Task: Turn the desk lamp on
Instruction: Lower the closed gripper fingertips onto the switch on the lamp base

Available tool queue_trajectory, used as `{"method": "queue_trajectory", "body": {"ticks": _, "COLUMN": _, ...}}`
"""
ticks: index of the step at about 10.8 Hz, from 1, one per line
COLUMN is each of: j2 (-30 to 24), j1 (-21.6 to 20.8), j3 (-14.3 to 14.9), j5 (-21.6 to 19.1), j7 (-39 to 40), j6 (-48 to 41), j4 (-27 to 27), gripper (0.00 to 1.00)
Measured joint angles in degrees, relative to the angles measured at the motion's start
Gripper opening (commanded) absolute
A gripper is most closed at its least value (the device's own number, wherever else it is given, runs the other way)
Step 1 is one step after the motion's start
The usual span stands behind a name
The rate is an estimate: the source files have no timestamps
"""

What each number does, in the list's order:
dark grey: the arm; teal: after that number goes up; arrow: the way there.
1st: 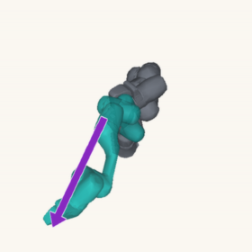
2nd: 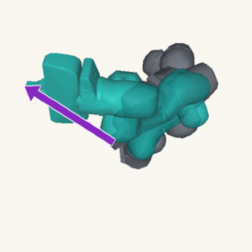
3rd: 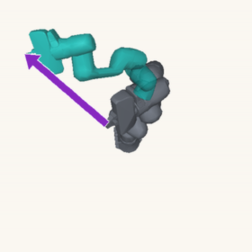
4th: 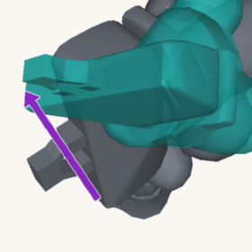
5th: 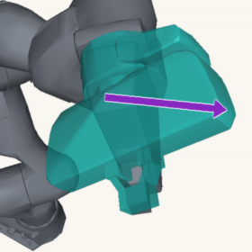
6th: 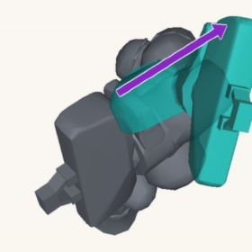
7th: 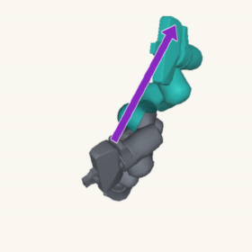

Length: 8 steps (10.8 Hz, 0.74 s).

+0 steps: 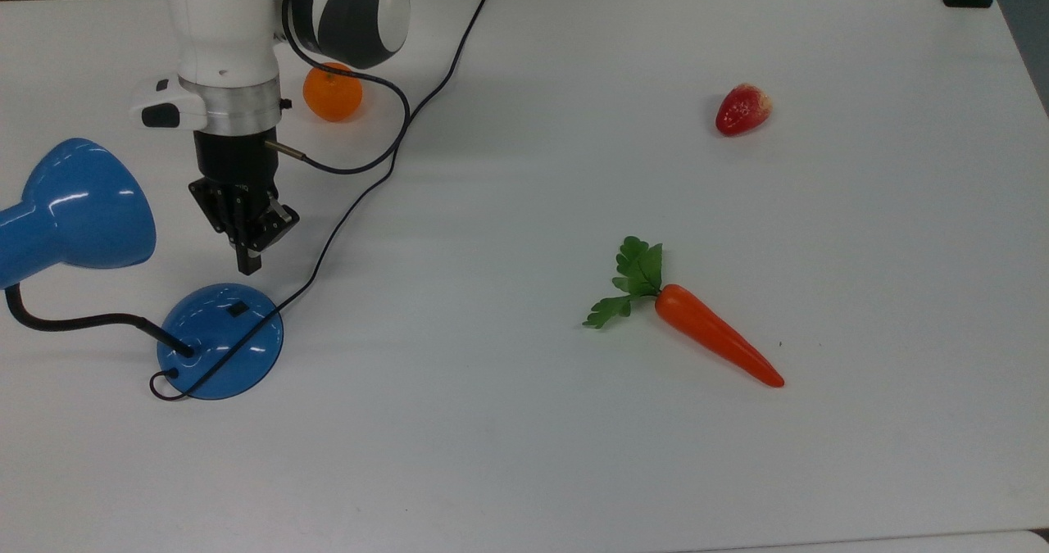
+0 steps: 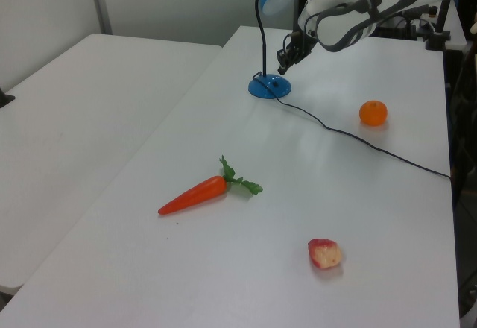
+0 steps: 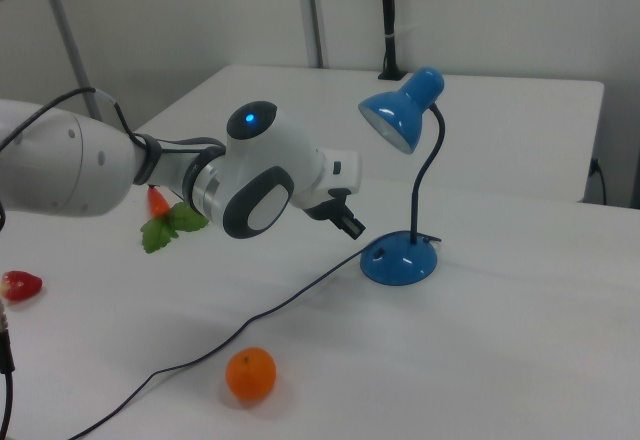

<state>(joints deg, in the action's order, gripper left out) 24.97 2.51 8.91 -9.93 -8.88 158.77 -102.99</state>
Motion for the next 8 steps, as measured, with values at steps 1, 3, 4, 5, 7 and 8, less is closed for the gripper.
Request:
{"method": "queue_trajectory", "body": {"ticks": 1, "j2": 0.5, "j1": 0.0, "j3": 0.0, "j5": 0.0, "j7": -0.2, "j6": 0.5, "j4": 0.0, "gripper": 0.01}}
{"method": "queue_trajectory", "body": {"ticks": 3, "j2": 0.9, "j1": 0.0, "j3": 0.0, "j5": 0.0, "j7": -0.4, "j6": 0.6, "j4": 0.1, "gripper": 0.00}}
{"method": "queue_trajectory", "body": {"ticks": 4, "j2": 1.0, "j1": 0.0, "j3": 0.0, "j5": 0.0, "j7": -0.5, "j6": 0.6, "j4": 0.1, "gripper": 0.00}}
{"method": "queue_trajectory", "body": {"ticks": 5, "j2": 1.1, "j1": 0.0, "j3": 0.0, "j5": 0.0, "j7": -0.6, "j6": 0.6, "j4": 0.1, "gripper": 0.00}}
{"method": "queue_trajectory", "body": {"ticks": 7, "j2": 1.4, "j1": 0.1, "j3": 0.0, "j5": 0.0, "j7": -0.6, "j6": 0.7, "j4": 0.3, "gripper": 0.00}}
{"method": "queue_trajectory", "body": {"ticks": 8, "j2": 1.8, "j1": 0.1, "j3": 0.0, "j5": 0.0, "j7": -0.6, "j6": 0.7, "j4": 0.8, "gripper": 0.00}}
